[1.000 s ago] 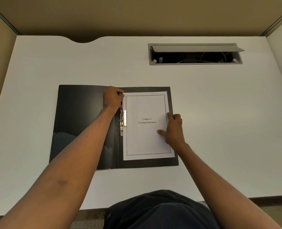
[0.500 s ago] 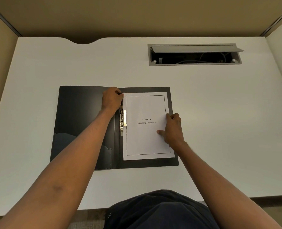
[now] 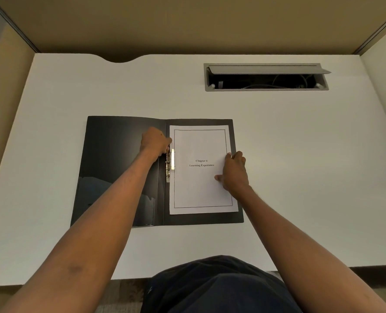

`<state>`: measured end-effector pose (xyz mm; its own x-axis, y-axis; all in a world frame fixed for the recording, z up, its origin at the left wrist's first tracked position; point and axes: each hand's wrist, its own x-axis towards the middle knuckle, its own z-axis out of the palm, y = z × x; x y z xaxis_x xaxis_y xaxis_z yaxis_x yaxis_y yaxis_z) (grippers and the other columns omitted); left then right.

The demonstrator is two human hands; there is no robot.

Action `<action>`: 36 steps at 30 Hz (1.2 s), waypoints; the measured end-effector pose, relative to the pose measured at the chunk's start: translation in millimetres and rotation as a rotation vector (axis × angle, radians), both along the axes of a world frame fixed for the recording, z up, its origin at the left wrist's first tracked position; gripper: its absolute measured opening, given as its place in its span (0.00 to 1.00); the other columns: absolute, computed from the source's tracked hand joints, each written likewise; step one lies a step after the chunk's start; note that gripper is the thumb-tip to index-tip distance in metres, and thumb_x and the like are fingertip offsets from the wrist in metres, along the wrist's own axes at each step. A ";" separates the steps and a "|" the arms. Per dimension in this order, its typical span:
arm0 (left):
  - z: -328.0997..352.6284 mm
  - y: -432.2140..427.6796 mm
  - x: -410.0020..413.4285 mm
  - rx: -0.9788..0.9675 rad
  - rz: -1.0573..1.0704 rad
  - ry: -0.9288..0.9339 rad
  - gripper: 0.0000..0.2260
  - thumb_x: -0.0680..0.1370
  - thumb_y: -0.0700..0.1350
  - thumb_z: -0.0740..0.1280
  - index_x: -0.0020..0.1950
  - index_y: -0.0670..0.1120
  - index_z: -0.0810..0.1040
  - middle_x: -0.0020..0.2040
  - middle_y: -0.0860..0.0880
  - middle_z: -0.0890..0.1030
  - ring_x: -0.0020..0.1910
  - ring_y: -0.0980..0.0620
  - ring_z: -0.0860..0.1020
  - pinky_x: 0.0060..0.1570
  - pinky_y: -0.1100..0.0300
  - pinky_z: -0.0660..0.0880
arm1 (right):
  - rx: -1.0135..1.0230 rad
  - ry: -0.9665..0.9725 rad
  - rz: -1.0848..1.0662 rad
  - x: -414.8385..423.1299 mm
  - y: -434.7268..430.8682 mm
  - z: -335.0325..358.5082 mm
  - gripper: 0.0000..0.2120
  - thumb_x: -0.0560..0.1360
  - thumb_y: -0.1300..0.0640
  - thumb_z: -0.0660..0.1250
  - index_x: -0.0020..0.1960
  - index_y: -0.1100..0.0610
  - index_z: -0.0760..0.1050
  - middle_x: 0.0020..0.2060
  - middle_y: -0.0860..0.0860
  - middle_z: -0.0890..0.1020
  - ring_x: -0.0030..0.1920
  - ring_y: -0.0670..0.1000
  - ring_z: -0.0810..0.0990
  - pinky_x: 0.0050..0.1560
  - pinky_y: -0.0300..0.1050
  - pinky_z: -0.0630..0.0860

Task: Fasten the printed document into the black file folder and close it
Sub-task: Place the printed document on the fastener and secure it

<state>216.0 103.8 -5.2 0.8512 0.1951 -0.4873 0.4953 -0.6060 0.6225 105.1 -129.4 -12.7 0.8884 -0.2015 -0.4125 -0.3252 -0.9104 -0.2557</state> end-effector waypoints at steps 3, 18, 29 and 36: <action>8.1 -1.1 -7.5 -0.093 0.065 -0.008 0.12 0.78 0.36 0.71 0.34 0.41 0.76 0.34 0.40 0.83 0.28 0.47 0.80 0.25 0.61 0.75 | -0.004 0.003 0.002 0.1 0.9 0.9 0.42 0.75 0.54 0.76 0.79 0.67 0.58 0.73 0.61 0.62 0.74 0.61 0.63 0.70 0.50 0.72; 20.3 8.6 -78.6 -0.419 0.278 -0.048 0.03 0.78 0.35 0.73 0.44 0.39 0.81 0.42 0.39 0.86 0.37 0.47 0.87 0.39 0.58 0.85 | -0.033 0.011 0.001 0.0 3.1 1.9 0.42 0.75 0.52 0.76 0.78 0.67 0.59 0.74 0.62 0.62 0.75 0.61 0.63 0.70 0.50 0.72; -0.6 8.3 -121.3 -0.345 0.311 -0.048 0.04 0.78 0.37 0.74 0.50 0.38 0.81 0.43 0.40 0.87 0.39 0.46 0.88 0.46 0.51 0.86 | -0.030 0.004 0.000 0.4 2.7 0.6 0.39 0.74 0.53 0.77 0.76 0.67 0.62 0.73 0.62 0.62 0.74 0.62 0.64 0.68 0.50 0.73; -13.1 11.0 -134.7 -0.215 0.299 -0.091 0.12 0.74 0.46 0.79 0.48 0.40 0.81 0.39 0.43 0.86 0.32 0.50 0.83 0.35 0.58 0.82 | -0.038 0.004 0.004 0.5 2.6 1.1 0.39 0.74 0.53 0.77 0.76 0.68 0.62 0.73 0.62 0.62 0.74 0.62 0.64 0.69 0.50 0.72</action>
<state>81.3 114.8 -18.3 0.8139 0.3434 -0.4687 0.5671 -0.2938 0.7695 105.6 -126.8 -11.6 0.8875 -0.2134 -0.4084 -0.3223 -0.9209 -0.2192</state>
